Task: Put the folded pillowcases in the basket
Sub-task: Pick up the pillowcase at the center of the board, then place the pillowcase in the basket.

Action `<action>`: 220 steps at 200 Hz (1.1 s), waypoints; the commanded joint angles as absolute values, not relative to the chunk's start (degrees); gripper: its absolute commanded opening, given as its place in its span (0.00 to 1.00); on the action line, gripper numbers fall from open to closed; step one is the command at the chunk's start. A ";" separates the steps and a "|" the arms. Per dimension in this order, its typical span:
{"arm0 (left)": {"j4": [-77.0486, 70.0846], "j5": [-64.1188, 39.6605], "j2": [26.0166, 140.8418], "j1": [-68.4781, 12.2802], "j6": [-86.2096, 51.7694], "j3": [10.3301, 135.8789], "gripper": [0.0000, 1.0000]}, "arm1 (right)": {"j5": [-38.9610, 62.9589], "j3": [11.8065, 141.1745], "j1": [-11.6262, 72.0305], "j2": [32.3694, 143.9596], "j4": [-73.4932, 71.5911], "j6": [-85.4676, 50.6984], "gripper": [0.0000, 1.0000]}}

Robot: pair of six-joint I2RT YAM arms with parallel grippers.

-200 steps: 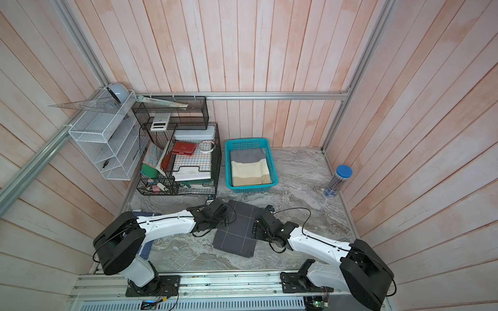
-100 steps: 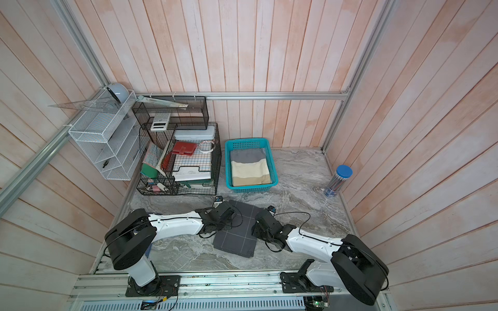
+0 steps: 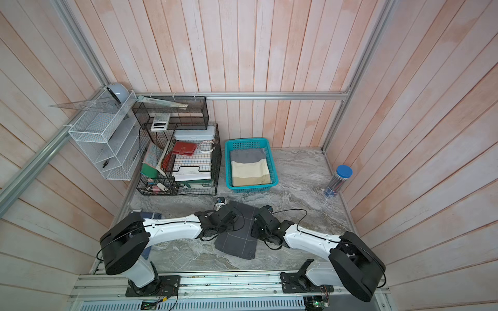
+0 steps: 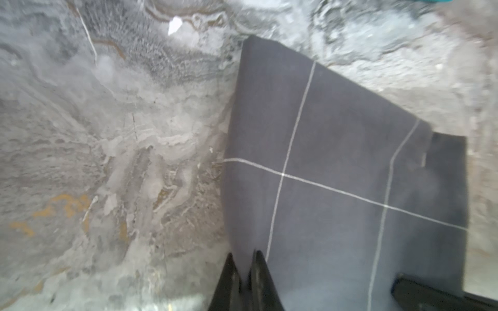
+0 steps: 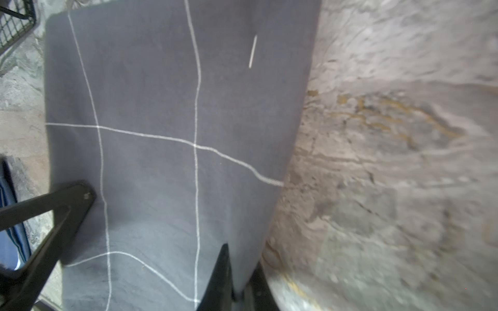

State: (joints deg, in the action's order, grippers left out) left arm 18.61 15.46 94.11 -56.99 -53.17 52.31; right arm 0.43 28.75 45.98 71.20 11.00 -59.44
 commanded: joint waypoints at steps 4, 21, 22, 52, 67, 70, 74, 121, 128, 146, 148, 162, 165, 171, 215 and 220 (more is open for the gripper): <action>17.60 18.93 89.35 -58.79 -53.70 51.26 0.00 | -3.67 32.02 45.97 66.66 18.63 -57.17 0.00; 18.49 20.13 86.86 -59.32 -53.79 52.03 0.00 | -5.72 34.92 45.97 64.17 22.74 -55.14 0.00; 18.61 20.22 86.72 -59.37 -53.79 52.08 0.00 | -5.89 35.12 45.97 64.03 22.97 -55.03 0.00; 22.80 23.63 83.28 -60.18 -52.48 56.36 0.00 | -13.95 39.71 45.97 59.32 26.43 -52.28 0.00; 24.44 25.54 82.05 -60.56 -51.48 59.73 0.00 | -16.82 41.20 44.96 56.80 25.11 -49.28 0.00; 24.59 25.82 81.91 -60.68 -51.17 60.37 0.00 | -16.93 41.78 44.61 56.64 25.13 -48.59 0.00; 24.84 26.23 81.79 -60.67 -50.85 61.05 0.00 | -17.02 42.91 44.13 56.57 25.48 -47.51 0.00; 26.97 33.26 85.53 -60.49 -45.16 74.67 0.00 | -13.99 56.21 35.07 62.12 26.77 -37.70 0.00; 27.39 33.86 86.69 -60.12 -44.23 77.08 0.00 | -12.16 57.85 33.15 63.17 26.33 -37.15 0.00; 29.34 35.12 90.22 -58.69 -42.48 83.42 0.00 | -8.08 63.49 28.97 67.10 25.80 -35.78 0.00; 29.59 35.21 90.65 -58.51 -42.35 84.09 0.00 | -7.91 64.26 28.56 67.64 25.87 -35.60 0.00; 31.23 35.23 93.63 -57.05 -42.26 88.90 0.00 | -7.26 68.92 26.62 70.82 26.17 -34.44 0.00; 31.51 35.06 94.28 -55.01 -42.27 89.79 0.00 | -7.09 69.73 26.20 71.43 26.04 -34.19 0.00; 31.81 34.61 95.51 -53.71 -42.04 91.43 0.00 | -6.80 71.29 25.40 72.60 25.68 -33.78 0.00; 34.18 32.79 105.10 -48.02 -41.12 103.11 0.00 | -1.82 80.28 19.08 83.17 23.42 -32.87 0.00; 34.51 32.72 106.17 -47.48 -41.22 104.22 0.00 | -0.99 81.30 18.46 84.62 23.15 -32.87 0.00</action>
State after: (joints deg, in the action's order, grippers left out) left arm 29.12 31.20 102.43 -50.09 -42.59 98.85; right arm -2.55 76.97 22.79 79.46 24.67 -34.22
